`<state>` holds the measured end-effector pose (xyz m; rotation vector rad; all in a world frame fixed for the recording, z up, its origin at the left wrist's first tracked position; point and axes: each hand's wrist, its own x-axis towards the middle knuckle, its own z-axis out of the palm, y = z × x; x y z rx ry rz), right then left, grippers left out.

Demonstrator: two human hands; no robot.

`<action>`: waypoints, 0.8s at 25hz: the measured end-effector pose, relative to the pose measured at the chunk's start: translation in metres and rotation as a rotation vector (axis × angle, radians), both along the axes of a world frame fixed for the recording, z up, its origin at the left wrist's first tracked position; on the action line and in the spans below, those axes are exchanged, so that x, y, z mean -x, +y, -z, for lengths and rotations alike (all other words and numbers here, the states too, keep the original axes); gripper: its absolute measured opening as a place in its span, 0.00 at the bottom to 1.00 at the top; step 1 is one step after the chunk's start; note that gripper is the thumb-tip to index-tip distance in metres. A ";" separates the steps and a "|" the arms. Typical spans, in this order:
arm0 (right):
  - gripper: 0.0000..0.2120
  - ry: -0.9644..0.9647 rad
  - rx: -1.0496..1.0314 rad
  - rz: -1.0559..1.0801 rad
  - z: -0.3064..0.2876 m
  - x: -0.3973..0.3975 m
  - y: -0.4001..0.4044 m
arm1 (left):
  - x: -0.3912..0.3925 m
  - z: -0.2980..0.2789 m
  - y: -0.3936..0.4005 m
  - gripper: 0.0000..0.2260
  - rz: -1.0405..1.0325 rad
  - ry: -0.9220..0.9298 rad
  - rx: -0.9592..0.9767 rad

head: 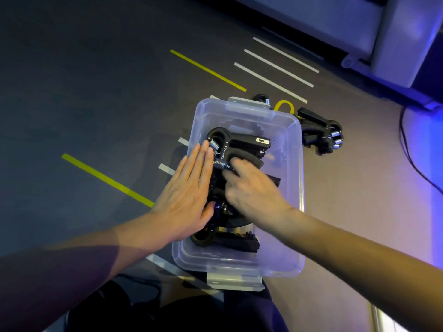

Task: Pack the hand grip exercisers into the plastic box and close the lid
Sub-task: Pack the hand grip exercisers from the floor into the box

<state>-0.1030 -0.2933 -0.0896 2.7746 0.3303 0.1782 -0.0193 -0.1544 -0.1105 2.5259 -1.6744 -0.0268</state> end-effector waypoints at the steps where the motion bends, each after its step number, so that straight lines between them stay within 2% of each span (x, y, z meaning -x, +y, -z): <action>1: 0.13 -0.003 -0.033 -0.013 0.011 0.002 0.008 | -0.001 0.001 -0.001 0.39 0.005 -0.006 -0.004; 4: 0.13 0.009 -0.251 0.011 0.039 0.016 0.017 | -0.002 -0.001 -0.004 0.34 0.036 -0.064 -0.087; 6: 0.12 0.117 -0.423 0.030 0.049 0.027 0.014 | -0.002 -0.001 -0.005 0.32 0.052 -0.123 -0.173; 7: 0.15 0.159 -0.515 0.064 0.052 0.032 0.010 | -0.001 -0.001 -0.006 0.32 0.062 -0.156 -0.208; 9: 0.21 0.126 -0.625 0.184 0.056 0.038 0.003 | 0.000 -0.006 -0.009 0.31 0.073 -0.165 -0.272; 11: 0.26 0.099 -0.542 0.375 0.053 0.039 -0.001 | 0.000 -0.003 -0.006 0.33 0.071 -0.122 -0.230; 13: 0.34 0.160 -0.411 0.529 0.052 0.037 -0.006 | 0.000 0.000 -0.003 0.37 0.056 -0.056 -0.119; 16: 0.38 0.205 -0.339 0.588 0.058 0.032 -0.010 | -0.001 0.006 -0.002 0.43 0.055 -0.050 -0.090; 20: 0.40 0.202 -0.373 0.659 0.062 0.018 -0.004 | -0.001 0.009 -0.001 0.45 0.049 -0.070 -0.051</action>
